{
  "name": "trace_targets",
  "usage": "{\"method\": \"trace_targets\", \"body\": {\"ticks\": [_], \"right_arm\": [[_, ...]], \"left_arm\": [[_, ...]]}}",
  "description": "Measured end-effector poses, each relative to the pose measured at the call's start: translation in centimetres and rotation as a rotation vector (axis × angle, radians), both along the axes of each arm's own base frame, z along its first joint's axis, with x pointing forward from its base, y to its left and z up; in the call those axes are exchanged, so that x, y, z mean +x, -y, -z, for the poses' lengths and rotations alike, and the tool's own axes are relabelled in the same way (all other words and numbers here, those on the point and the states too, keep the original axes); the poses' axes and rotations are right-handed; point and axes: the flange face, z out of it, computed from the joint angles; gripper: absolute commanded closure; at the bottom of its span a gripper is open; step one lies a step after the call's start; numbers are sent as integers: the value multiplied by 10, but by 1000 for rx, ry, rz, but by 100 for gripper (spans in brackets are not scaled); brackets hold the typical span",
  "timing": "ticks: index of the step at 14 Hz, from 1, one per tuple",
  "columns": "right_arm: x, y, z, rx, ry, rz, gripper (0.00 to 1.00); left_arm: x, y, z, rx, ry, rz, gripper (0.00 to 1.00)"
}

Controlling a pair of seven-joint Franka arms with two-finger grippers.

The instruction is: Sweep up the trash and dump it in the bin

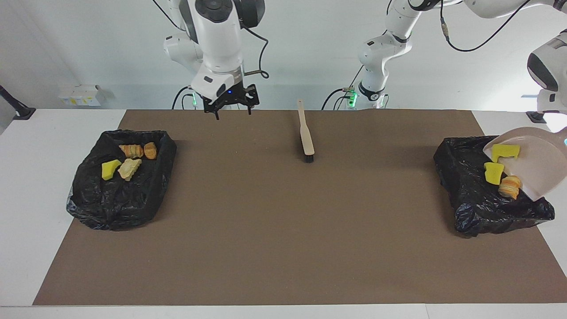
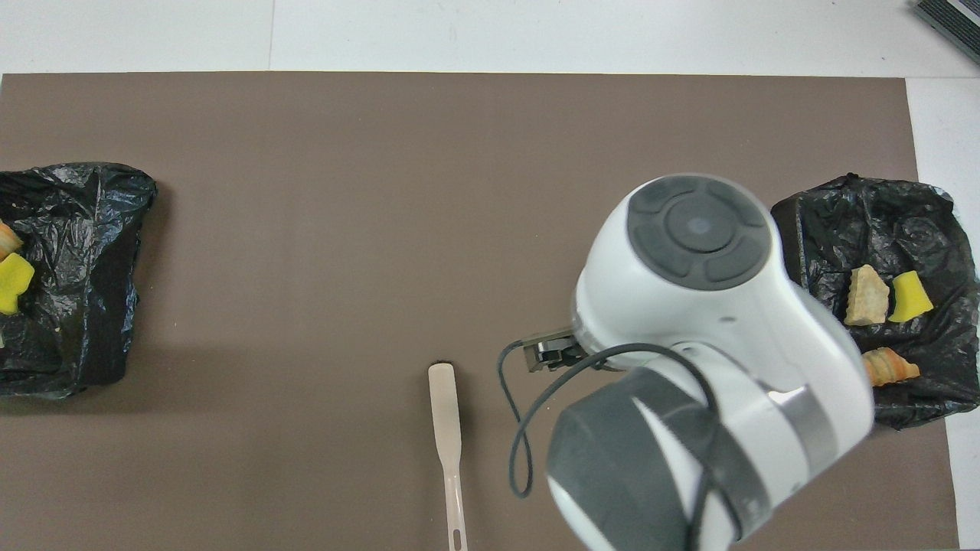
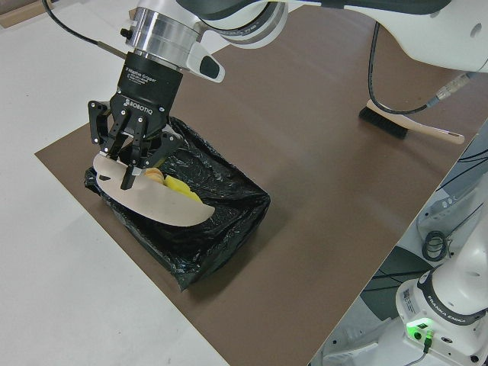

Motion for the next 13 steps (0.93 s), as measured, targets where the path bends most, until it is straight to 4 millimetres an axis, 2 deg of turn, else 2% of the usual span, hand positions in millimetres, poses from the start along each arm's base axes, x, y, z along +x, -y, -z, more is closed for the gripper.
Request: {"method": "trace_targets", "body": {"ticks": [1, 4, 7, 9, 13], "right_arm": [[6, 27, -6, 0, 10, 8, 0], [18, 92, -19, 5, 22, 11, 0], [23, 145, -34, -24, 41, 26, 0], [22, 160, -41, -33, 54, 50, 0], [15, 175, -54, -35, 77, 90, 0]], "left_arm": [[6, 13, -3, 35, -12, 33, 100], [22, 52, -10, 86, -16, 89, 100], [31, 68, -17, 127, 10, 100, 100], [33, 66, -23, 140, 25, 95, 100], [34, 62, -46, 155, 69, 85, 100]]}}
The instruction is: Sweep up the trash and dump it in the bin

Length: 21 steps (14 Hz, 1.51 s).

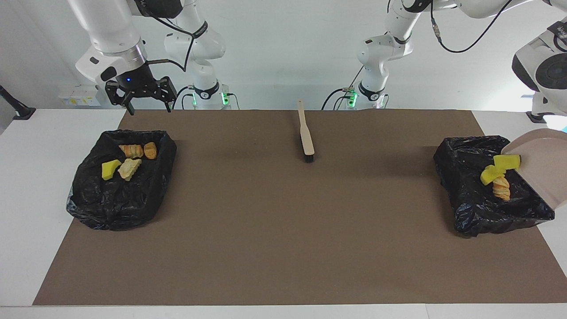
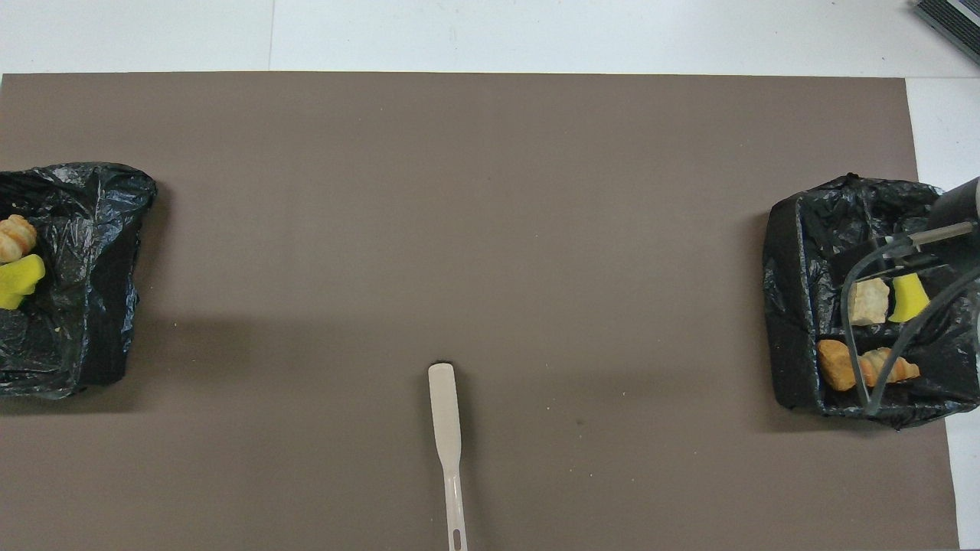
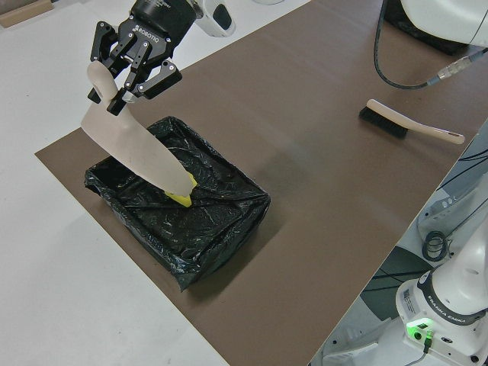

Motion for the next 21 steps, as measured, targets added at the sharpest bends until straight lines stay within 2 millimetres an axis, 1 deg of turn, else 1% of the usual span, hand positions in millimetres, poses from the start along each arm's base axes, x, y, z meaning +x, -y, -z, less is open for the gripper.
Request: {"method": "trace_targets", "body": {"ticks": [2, 5, 8, 10, 13, 14, 15, 17, 21], "right_arm": [[-5, 7, -4, 2, 7, 35, 0], [-8, 14, -3, 2, 4, 59, 0], [-10, 19, 3, 28, -10, 78, 0], [-14, 26, 5, 55, -16, 97, 0], [-21, 29, 7, 60, -14, 104, 0], [-21, 28, 7, 60, -12, 106, 0], [-22, 28, 7, 60, -10, 118, 0], [-22, 28, 8, 58, -8, 150, 0], [-22, 27, 8, 58, -7, 164, 0]], "left_arm": [[0, 1, -11, 4, 19, -3, 100], [-1, 4, -15, -10, 35, -26, 100], [-3, 11, -10, -180, 96, -78, 100], [-5, 17, -11, -267, 144, -117, 100], [-16, 28, -15, -381, 237, -251, 100], [-19, 35, -15, -418, 266, -298, 100], [-21, 46, -14, -460, 297, -358, 100], [-25, 76, -7, -539, 360, -503, 100], [-34, 159, 19, -630, 437, -717, 100]]}}
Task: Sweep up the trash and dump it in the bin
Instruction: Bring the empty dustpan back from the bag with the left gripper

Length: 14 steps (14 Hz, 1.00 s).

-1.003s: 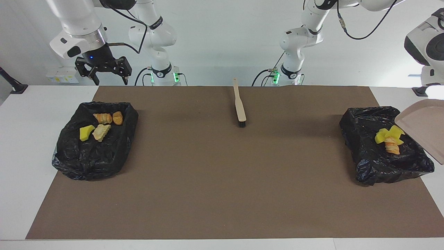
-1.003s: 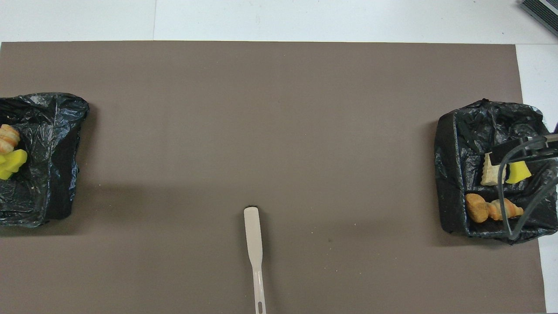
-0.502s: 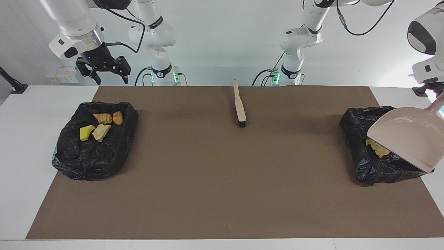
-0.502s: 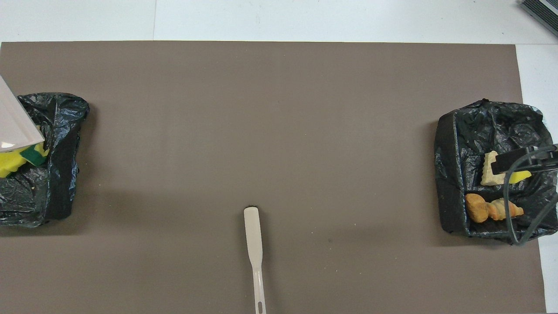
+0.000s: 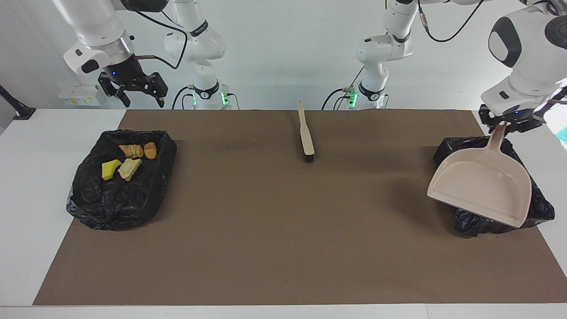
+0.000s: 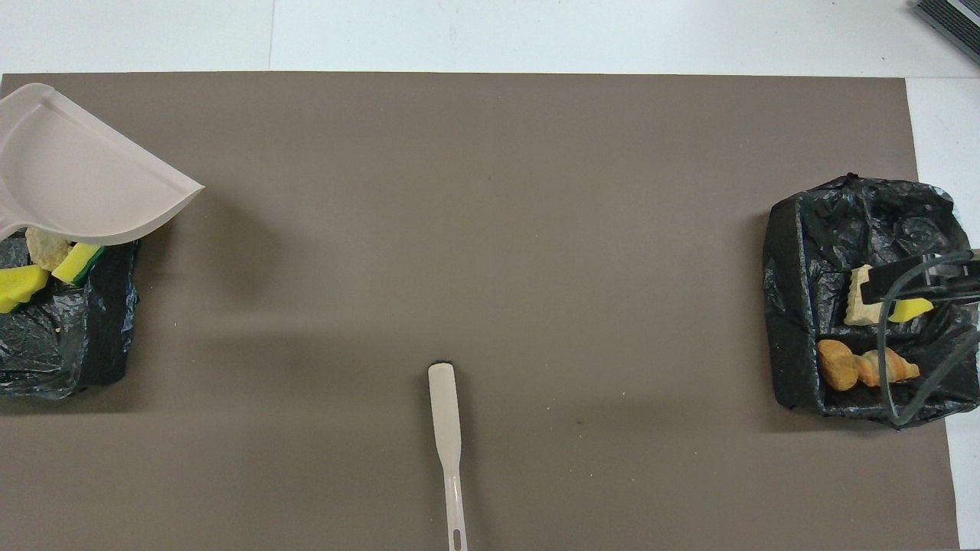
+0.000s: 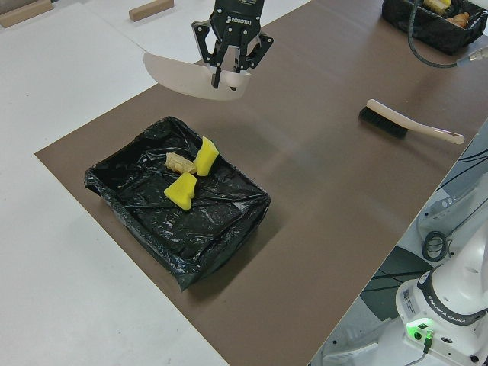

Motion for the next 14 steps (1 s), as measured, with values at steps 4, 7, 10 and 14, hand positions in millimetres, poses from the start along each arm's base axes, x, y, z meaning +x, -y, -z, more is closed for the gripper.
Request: {"method": "trace_targets", "body": {"ticks": [4, 7, 10, 14], "right_arm": [[0, 0, 0, 0, 0, 1, 0], [0, 0, 0, 1, -1, 1, 0], [0, 0, 0, 1, -1, 1, 0], [0, 0, 1, 1, -1, 1, 0]], "left_arm": [[-12, 108, 35, -50, 27, -197, 100], [-23, 195, 65, -93, 94, -277, 100], [-32, 253, 89, -162, 168, -361, 100], [-41, 353, 140, -257, 260, -486, 100]]}}
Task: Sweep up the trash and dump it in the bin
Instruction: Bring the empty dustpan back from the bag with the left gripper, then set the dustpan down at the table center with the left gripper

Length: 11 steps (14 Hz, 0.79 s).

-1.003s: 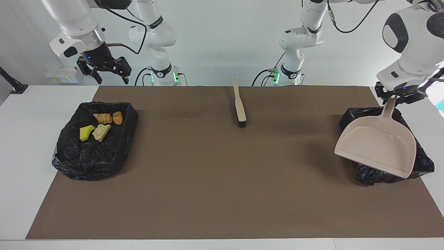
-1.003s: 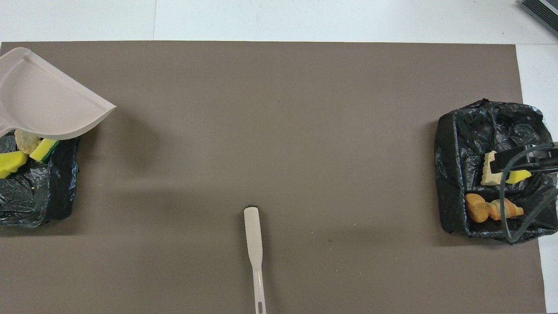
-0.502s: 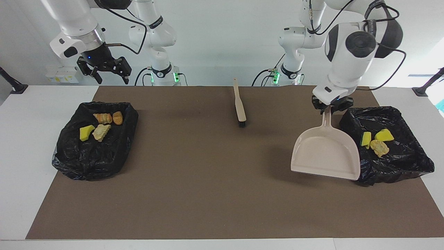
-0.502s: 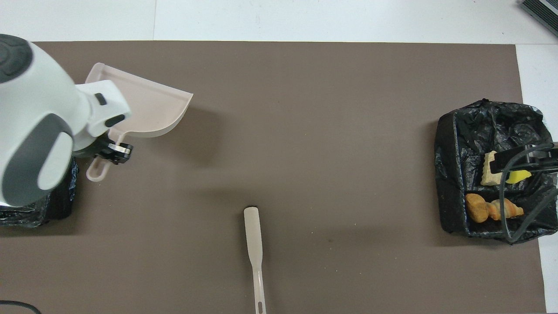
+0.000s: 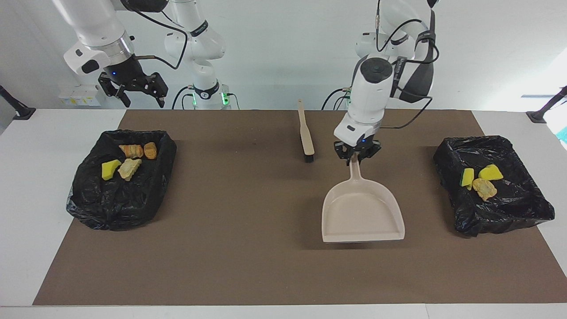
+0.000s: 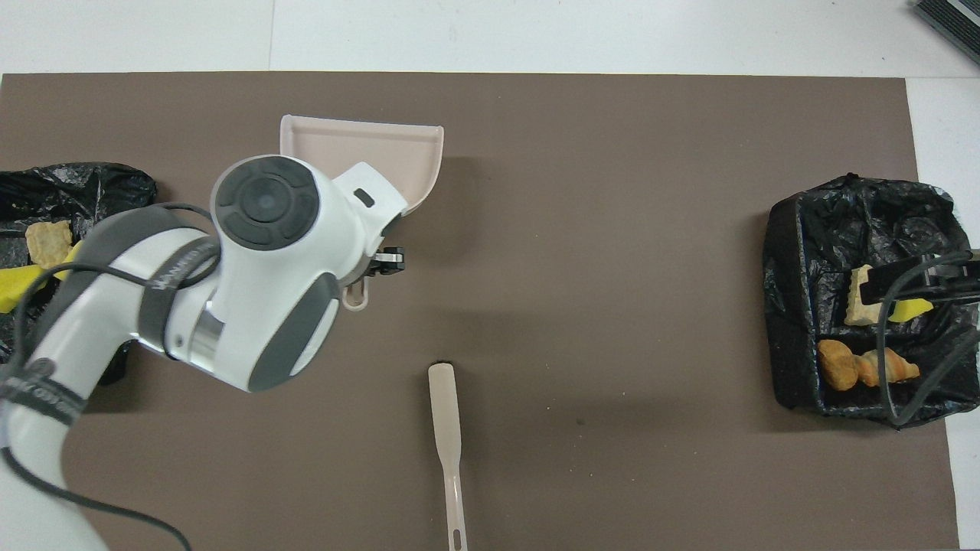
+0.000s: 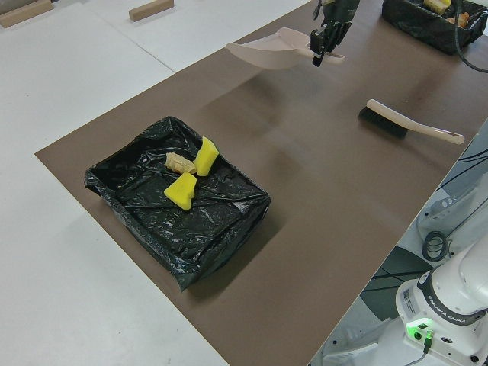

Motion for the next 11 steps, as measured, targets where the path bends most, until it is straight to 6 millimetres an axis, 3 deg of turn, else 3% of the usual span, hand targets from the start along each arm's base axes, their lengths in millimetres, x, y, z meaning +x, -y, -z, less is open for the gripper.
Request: {"method": "trace_targets", "body": {"ticks": [2, 6, 9, 10, 11], "right_arm": [[0, 0, 0, 0, 0, 0, 0], [0, 0, 0, 0, 0, 0, 0], [0, 0, 0, 0, 0, 0, 0], [0, 0, 0, 0, 0, 0, 0], [0, 0, 0, 0, 0, 0, 0]], "left_arm": [[-4, 34, 25, -52, 13, -1, 100], [-3, 58, 56, -100, 37, 22, 100], [-18, 85, 85, -105, 29, 67, 100], [-22, 93, 95, -108, 26, 79, 73], [-24, 97, 101, -111, 28, 81, 26]]}}
